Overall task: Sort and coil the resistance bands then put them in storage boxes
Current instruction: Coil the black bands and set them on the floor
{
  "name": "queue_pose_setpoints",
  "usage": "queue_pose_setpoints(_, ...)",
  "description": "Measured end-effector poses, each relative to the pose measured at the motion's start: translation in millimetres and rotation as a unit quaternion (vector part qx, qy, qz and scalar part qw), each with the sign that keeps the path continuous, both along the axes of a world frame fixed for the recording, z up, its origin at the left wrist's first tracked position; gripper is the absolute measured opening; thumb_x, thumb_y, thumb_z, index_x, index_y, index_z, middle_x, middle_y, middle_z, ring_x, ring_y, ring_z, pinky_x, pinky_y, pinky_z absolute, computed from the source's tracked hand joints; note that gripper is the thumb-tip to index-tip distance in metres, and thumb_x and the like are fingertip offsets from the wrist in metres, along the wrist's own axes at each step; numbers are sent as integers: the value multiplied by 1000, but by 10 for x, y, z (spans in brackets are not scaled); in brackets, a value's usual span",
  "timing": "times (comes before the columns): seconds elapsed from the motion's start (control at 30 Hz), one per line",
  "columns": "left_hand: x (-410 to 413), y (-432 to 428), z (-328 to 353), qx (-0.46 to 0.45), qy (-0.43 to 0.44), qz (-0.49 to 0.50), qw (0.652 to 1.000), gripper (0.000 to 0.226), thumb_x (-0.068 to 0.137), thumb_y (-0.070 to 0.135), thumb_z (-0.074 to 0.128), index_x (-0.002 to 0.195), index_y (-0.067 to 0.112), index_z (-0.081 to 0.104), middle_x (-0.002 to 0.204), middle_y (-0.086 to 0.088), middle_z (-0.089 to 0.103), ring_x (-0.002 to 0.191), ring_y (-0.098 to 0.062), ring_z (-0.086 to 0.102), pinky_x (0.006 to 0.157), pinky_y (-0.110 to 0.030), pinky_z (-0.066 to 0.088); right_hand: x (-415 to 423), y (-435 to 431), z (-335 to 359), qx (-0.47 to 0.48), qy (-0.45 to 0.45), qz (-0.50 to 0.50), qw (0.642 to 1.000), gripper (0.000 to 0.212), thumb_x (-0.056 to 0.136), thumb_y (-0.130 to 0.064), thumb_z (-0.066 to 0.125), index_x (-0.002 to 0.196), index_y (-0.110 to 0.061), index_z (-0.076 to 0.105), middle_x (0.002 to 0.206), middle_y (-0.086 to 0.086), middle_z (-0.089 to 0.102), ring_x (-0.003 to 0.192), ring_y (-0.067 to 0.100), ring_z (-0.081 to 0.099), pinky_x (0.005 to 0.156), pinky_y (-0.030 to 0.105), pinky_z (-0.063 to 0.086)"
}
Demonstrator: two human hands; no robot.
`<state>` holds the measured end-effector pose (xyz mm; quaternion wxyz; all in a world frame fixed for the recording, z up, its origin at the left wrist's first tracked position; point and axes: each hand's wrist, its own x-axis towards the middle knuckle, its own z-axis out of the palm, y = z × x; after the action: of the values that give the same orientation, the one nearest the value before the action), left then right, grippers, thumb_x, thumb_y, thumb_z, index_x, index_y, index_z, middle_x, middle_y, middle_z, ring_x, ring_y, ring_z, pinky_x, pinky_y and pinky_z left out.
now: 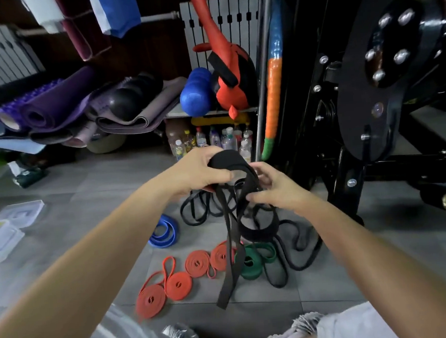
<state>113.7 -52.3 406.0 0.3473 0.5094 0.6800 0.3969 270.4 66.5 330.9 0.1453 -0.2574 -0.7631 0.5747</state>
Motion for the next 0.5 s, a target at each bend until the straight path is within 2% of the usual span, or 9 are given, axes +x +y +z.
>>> queue_pose_setpoints(0.07,-30,-159,-71,-10,-18,0,1000,17,81,-1,65,88,14,61,77,-4,63,73,-18,63,75,-42,54,16,-60,-81,-21,-15,40,999,57,77,3,71,120,-26,47,107,14,65,98,21,63,88,35,51)
queue_pose_setpoints(0.17,-35,-343,-160,15,-83,40,996,19,83,-3,63,86,16,60,70,-3,61,67,-16,61,65,-35,55,78,-135,-291,31,-102,78,991,40,78,2,66,101,-28,54,91,13,65,88,23,63,89,43,49)
queue_pose_setpoints(0.23,-50,-451,-152,50,-155,78,983,24,84,-4,60,80,19,61,63,-1,57,61,-14,57,55,-29,53,149,-190,-496,82,-148,50,984,28,79,-4,65,87,-30,58,92,9,65,91,23,62,94,47,48)
queue_pose_setpoints(0.3,-48,-567,-132,67,-192,85,975,23,80,1,64,74,23,63,61,-1,55,58,-13,55,53,-28,53,236,-213,-690,109,-162,-21,981,20,79,-13,67,80,-32,59,97,5,65,98,21,61,95,42,47)
queue_pose_setpoints(0.33,-27,-628,-139,65,-193,73,976,19,77,5,66,75,23,63,61,-1,56,58,-12,56,54,-29,53,276,-234,-760,93,-160,-52,981,18,79,-16,67,79,-32,59,94,1,65,96,20,61,93,38,47)
queue_pose_setpoints(0.4,34,-747,-213,47,-175,54,982,13,75,9,67,80,18,60,60,1,58,58,-10,57,54,-26,53,362,-306,-856,-23,-160,-99,982,14,81,-20,67,85,-28,57,83,-4,63,84,18,63,75,32,49)
queue_pose_setpoints(0.47,70,-835,-349,9,-121,62,991,15,81,5,68,82,14,56,62,1,58,60,-12,57,52,-24,50,438,-371,-918,-175,-121,-137,967,18,82,-15,69,92,-20,54,85,2,65,73,20,68,56,25,48)
queue_pose_setpoints(0.5,72,-868,-430,-17,-86,71,994,14,83,3,66,83,12,55,64,-1,58,61,-14,56,52,-25,50,479,-388,-914,-212,-94,-157,960,22,82,-9,70,94,-17,53,84,5,65,69,19,69,51,23,46)
